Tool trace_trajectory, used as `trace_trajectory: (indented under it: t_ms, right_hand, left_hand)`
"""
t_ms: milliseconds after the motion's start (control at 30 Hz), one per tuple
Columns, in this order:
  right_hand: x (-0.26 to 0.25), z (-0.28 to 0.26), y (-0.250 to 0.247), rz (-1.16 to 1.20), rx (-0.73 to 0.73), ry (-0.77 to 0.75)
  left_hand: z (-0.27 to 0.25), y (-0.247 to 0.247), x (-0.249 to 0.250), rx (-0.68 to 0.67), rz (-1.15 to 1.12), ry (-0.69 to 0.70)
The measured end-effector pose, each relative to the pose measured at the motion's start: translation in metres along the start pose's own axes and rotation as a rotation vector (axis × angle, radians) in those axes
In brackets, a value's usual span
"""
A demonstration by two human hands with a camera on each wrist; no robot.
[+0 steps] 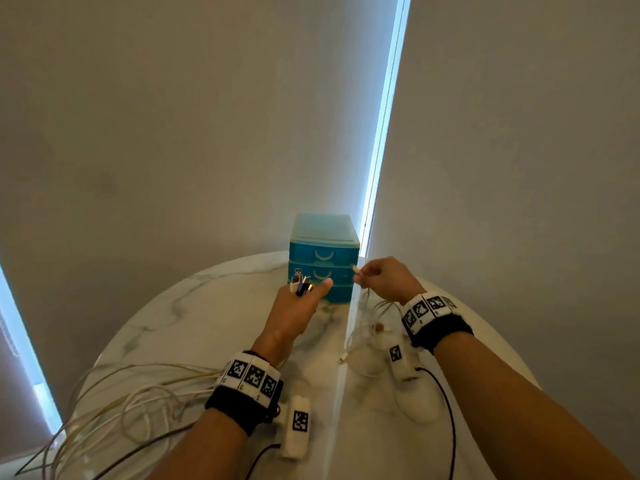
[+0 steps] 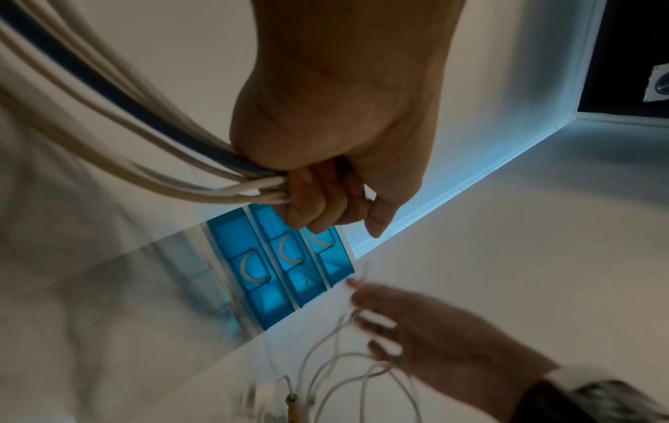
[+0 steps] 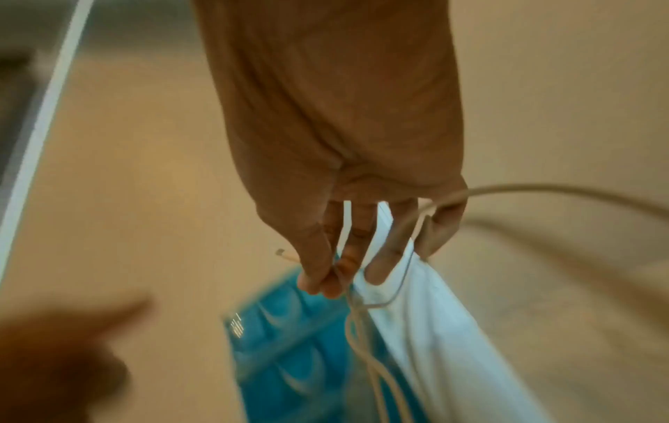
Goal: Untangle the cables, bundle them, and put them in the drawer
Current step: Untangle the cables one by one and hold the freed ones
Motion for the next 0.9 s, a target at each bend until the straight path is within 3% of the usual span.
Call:
trace_trajectory:
  t_ms: [100,267,433,633,733,833,900]
  right_hand:
    - [-0.045,-0.03,-0.048,0.393,0.15,-0.19]
    - [-0.099,-0.081,-0.103,0.813,0.147,-0.364]
    - [-0.096,-0.085,-0.103,0.937,0.241,-0.351]
    - [-0.082,-0.08,-0.079,1.054,0.139,-0.275]
    - [-0.085,-0.079,-0.073,1.096,0.094,-0.273]
    - [-0.092,-0.076,-0.084,1.272,0.066,-0.272]
    - [-0.097,-0.07,-0.102,1.482,0.051,-0.29]
  left_hand:
    - [-0.002,-0.005,0.0,0.021,-0.049,0.004]
    - [-0.008,-0.004,0.015,-0.008,-0.086,0.092]
    - [-0.01,-0.006,0.012,-0.067,-0.125,0.074]
    - [-0.014,-0.006,0.02,-0.15,-0.108,0.109]
    - [-0.019,0.001,0.023,-0.285,-0.074,0.123]
    - [-0.02,0.006,0.016,-0.407,0.061,0.126]
    - [-0.016,0.003,0.011,-0.372,0.139,0.132]
Point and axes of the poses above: each hand's wrist, its own z-axis towards the middle knuckle, its own y-axis out of the palm, x = y × z, the point moved 4 cm from there along z, towards the middle knuckle, and after that the axes turned 7 degrees about y, right-handed, at the moved point
